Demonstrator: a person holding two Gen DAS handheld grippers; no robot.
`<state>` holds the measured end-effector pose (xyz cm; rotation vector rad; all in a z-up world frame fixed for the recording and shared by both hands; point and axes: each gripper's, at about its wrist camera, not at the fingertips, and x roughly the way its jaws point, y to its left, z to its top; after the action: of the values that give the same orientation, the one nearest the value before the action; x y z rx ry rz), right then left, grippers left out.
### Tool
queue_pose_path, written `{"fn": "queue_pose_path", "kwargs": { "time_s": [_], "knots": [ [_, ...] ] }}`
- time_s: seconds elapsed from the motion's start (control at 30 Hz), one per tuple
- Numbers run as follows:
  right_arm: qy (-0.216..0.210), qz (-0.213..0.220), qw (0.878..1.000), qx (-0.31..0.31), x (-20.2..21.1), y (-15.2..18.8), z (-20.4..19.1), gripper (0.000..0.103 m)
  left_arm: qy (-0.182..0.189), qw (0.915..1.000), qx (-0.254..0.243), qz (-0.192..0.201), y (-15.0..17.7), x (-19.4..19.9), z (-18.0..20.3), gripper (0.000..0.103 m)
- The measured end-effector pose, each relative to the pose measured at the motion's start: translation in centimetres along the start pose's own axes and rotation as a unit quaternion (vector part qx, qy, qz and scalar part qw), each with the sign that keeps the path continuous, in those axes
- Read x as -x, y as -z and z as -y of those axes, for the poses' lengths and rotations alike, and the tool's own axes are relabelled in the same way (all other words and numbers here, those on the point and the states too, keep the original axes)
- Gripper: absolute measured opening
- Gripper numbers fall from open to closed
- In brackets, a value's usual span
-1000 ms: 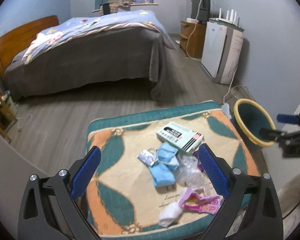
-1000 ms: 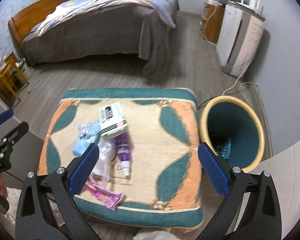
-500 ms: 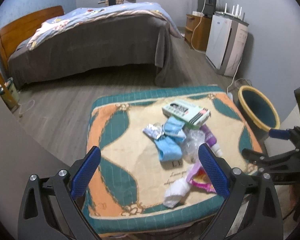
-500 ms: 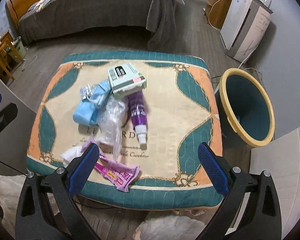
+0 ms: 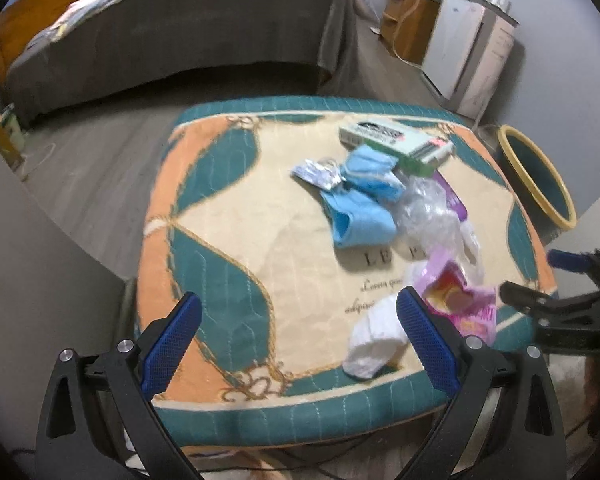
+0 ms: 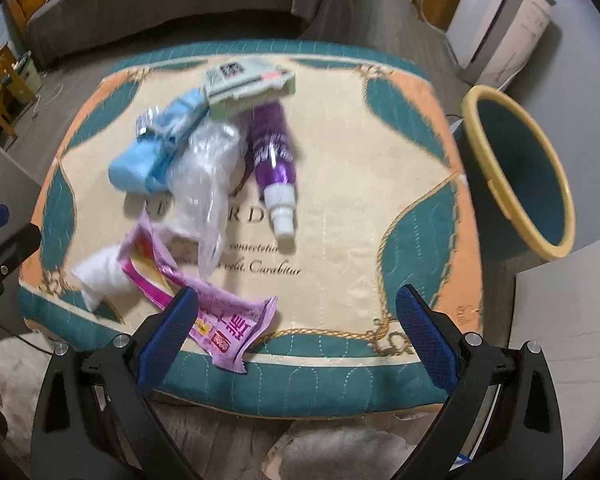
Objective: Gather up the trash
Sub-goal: 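Grasp the pink wrapper with the right tool while the left grasps white tissue, then drop pink wrapper into bin with right tool while left drops white tissue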
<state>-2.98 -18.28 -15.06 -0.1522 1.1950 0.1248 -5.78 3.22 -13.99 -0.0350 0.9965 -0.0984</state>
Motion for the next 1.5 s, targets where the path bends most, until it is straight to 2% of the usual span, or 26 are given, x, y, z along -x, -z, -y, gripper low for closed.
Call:
{"fn": "queue_pose_path", "kwargs": {
  "time_s": [0.2, 0.3, 0.4, 0.47, 0.53, 0.6, 0.67, 0.8, 0.93, 0.97, 1.03, 1.1, 1.3, 1.5],
  "knots": [
    [-0.010, -0.026, 0.999, 0.044, -2.0, 0.5, -1.7, 0.090, 0.019, 0.9985, -0.048, -0.017, 0.8, -0.7, 1.8, 0.097],
    [-0.028, -0.030, 0.997, 0.069, -2.4, 0.8, -2.8, 0.084, 0.021, 0.9972, -0.066, -0.027, 1.1, -1.4, 2.3, 0.095],
    [-0.023, -0.032, 0.994, 0.100, -3.0, 1.0, -3.8, 0.070, 0.024, 0.9962, -0.075, -0.039, 1.3, -2.3, 2.6, 0.094],
    [-0.030, -0.040, 0.994, 0.101, -3.5, 1.1, -3.9, 0.054, 0.032, 0.9954, -0.079, -0.044, 1.4, -2.9, 2.8, 0.090],
    [-0.034, -0.047, 0.993, 0.100, -3.8, 1.1, -3.9, 0.051, 0.038, 0.9941, -0.085, -0.056, 1.5, -3.6, 3.1, 0.082],
    [-0.041, -0.050, 0.993, 0.097, -3.8, 1.1, -3.8, 0.045, 0.041, 0.9923, -0.097, -0.064, 1.7, -4.2, 3.6, 0.079],
    [-0.044, -0.050, 0.994, 0.086, -3.6, 1.0, -3.4, 0.033, 0.048, 0.9909, -0.106, -0.067, 1.9, -4.6, 4.1, 0.076],
    [-0.066, -0.054, 0.995, 0.050, -3.2, 0.7, -2.1, 0.023, 0.064, 0.9884, -0.118, -0.071, 2.0, -5.0, 5.3, 0.071],
    [-0.084, -0.051, 0.995, 0.033, -2.5, 0.5, -1.3, 0.013, 0.072, 0.9848, -0.137, -0.079, 2.2, -5.3, 6.5, 0.056],
    [-0.086, -0.051, 0.994, 0.031, -2.5, 0.4, -1.0, 0.012, 0.072, 0.9836, -0.144, -0.082, 2.4, -5.4, 6.8, 0.051],
    [-0.092, -0.048, 0.994, 0.028, -2.2, 0.2, -0.8, 0.011, 0.062, 0.9815, -0.157, -0.091, 2.6, -5.7, 7.2, 0.027],
    [-0.102, -0.046, 0.994, 0.020, -1.5, 0.5, -0.3, 0.011, 0.065, 0.9816, -0.157, -0.088, 2.5, -5.5, 7.1, 0.023],
    [-0.117, -0.010, 0.993, 0.008, 1.7, -0.3, 0.1, 0.010, 0.062, 0.9895, -0.126, -0.033, 0.5, -2.9, 6.3, 0.020],
    [-0.106, 0.023, 0.994, -0.013, 4.9, -2.1, 1.8, 0.010, 0.064, 0.9927, -0.099, 0.022, -2.1, 0.3, 5.4, 0.020]
  ]
}}
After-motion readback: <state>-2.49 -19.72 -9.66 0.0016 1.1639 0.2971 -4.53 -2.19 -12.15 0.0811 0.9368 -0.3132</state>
